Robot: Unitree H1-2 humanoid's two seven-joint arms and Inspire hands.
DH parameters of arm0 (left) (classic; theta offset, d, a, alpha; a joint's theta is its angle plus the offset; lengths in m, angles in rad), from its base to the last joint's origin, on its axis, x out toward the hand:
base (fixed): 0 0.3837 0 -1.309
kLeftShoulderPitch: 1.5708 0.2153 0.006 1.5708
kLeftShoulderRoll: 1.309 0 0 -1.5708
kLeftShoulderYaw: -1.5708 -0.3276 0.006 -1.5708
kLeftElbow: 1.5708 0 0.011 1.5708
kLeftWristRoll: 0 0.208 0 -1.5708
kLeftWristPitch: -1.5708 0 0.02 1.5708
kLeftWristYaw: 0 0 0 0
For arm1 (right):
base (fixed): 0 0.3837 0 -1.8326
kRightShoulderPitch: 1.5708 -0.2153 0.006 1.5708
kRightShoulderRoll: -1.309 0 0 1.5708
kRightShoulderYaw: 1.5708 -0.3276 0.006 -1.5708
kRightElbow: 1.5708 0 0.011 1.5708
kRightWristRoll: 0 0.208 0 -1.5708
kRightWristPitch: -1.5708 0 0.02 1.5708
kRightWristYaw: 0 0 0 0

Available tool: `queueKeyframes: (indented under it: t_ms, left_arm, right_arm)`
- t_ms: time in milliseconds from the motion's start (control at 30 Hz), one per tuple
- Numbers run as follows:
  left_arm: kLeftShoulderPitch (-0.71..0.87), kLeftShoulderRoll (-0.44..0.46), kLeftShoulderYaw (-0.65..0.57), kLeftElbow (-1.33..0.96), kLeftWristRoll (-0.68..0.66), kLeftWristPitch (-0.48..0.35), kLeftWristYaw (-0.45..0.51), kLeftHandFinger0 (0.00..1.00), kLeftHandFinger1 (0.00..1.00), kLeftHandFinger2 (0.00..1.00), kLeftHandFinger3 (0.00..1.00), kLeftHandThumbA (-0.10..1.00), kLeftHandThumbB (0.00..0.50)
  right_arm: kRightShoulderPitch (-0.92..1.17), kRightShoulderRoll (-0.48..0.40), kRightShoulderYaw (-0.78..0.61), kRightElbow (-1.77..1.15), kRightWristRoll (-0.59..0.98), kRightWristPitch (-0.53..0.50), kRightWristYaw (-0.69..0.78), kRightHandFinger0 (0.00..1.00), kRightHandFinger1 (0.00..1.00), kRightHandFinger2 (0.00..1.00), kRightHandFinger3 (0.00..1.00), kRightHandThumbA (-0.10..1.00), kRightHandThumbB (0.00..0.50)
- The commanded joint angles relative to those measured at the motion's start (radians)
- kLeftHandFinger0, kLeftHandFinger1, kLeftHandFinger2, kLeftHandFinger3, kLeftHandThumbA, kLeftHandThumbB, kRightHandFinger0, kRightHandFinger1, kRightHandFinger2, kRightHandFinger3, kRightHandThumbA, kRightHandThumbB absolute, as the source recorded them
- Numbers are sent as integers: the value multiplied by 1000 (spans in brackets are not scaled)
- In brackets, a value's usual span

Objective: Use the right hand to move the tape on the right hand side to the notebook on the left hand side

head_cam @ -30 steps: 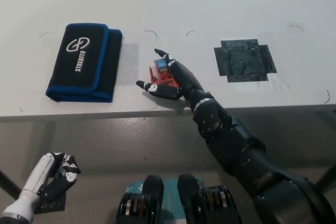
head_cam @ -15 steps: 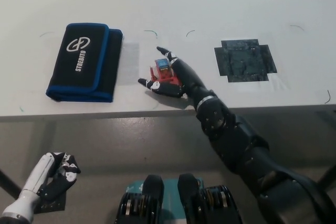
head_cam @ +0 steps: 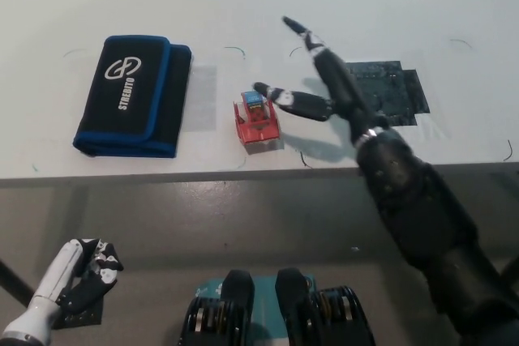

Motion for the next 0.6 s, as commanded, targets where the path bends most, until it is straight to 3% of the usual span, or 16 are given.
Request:
queueKeyframes:
  t_ms: [0,33,167,233,333,567]
  left_arm:
    - [-33,22,6,-18,-7,-22,-11,10,98,234,364,-100,362]
    - [-32,24,5,-18,-3,-26,-9,14,101,234,365,-100,362]
    - [-32,24,2,-23,3,-20,-10,28,115,247,369,-100,366]
    - [-32,26,1,-23,3,-18,-13,29,119,251,370,-100,364]
    - [-32,27,5,-16,-2,-22,-11,5,92,228,369,-100,366]
    - [-45,24,7,-4,0,-18,-6,0,60,203,365,-100,359]
  right_arm:
    - [99,-104,-20,-405,-35,149,106,1000,1000,1000,1000,899,500]
    - [116,-112,-21,-426,-38,150,105,1000,1000,1000,1000,903,500]
    - [262,-160,-44,-554,-13,119,103,1000,1000,1000,1000,703,484]
    - [328,-174,-53,-616,-16,134,101,1000,1000,1000,1000,677,474]
    - [432,-205,-60,-693,-45,124,90,1000,1000,1000,1000,832,493]
    - [682,-259,-93,-786,-40,36,58,1000,1000,1000,1000,803,463]
